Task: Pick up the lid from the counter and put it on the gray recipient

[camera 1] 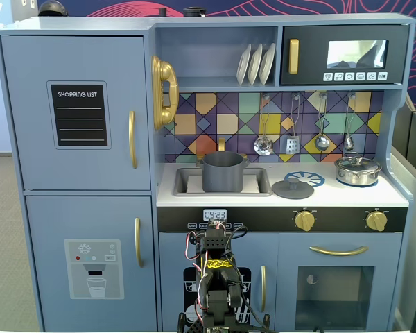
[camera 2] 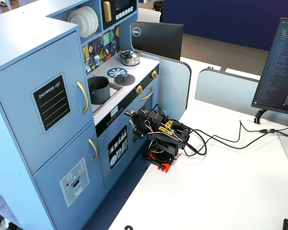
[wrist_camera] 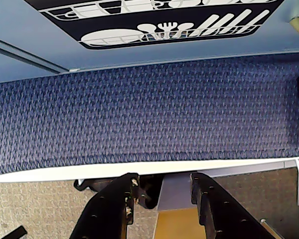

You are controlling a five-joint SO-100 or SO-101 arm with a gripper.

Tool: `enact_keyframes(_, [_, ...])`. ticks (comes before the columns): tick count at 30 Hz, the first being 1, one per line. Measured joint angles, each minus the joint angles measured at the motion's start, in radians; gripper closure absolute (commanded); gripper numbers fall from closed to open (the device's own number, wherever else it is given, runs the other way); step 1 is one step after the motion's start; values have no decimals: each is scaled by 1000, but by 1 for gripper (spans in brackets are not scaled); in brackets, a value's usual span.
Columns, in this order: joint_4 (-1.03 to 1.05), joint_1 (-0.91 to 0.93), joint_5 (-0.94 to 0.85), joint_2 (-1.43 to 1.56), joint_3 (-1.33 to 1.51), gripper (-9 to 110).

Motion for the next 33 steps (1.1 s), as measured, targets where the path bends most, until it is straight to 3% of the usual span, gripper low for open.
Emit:
enact_keyframes(15, [-2,49,-2,0,-14,101])
enact_keyframes(23, [32,49,-46,-74,-345,101])
enact_keyframes(28, [-106,92,-80,-118,-523,101])
enact_keyframes(33, [-396,186,-95,-167,-592,101])
